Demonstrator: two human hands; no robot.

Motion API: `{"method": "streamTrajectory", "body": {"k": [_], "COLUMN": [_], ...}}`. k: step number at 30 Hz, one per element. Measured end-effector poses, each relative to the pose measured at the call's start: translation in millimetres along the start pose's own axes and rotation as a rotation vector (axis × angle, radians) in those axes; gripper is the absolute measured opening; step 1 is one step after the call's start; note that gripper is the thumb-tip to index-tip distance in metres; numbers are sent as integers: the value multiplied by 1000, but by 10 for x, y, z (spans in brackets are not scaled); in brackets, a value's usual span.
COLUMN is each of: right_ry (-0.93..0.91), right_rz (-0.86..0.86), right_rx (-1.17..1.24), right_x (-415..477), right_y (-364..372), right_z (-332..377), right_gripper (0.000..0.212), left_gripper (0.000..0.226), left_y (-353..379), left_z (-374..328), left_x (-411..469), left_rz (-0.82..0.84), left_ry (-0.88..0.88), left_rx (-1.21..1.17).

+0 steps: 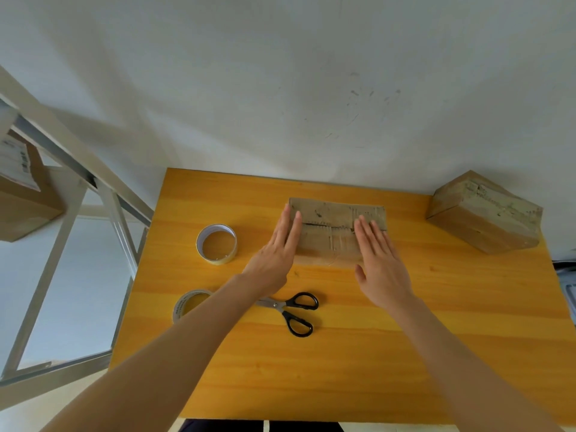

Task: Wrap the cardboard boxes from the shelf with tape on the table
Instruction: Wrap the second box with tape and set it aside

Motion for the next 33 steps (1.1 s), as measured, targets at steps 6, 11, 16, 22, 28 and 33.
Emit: {"method": "streamTrajectory", "body": {"k": [6,11,16,22,28,33], "right_ry": [-118,-248,-292,-341,-278,-251], "right_rz": [-234,-299,-277,-228,-220,-253], "right_rx": [59,105,130,158,453,567], "right_x": [-141,-102,-47,47,228,315], "right_y": [-125,-124,-187,-318,-561,-773], "right_z": [373,857,1212,1511,1628,1641], "right_gripper": [79,62,57,52,51,45], "left_gripper": [89,53,26,24,10,14], "left_y": [-18,94,272,-37,-445,-729], "left_z": [565,1238,1483,1441,1163,919], "left_x": [-309,-566,-543,-563,-544,-496], "left_rz": [-146,-98,108,-34,-93,-147], "left_ry": [-202,-324,-358,-294,-144,-10], "left_rx": [-126,-2,172,-169,-605,-726]}}
Point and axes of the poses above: each hand's wrist, its own x-axis towards the middle knuckle, its own y-axis out of the palm, z = x × y, the point moved 6 cm from there along x, towards the middle knuckle, and after that the axes turned 12 degrees about z, right-handed, at the moved point
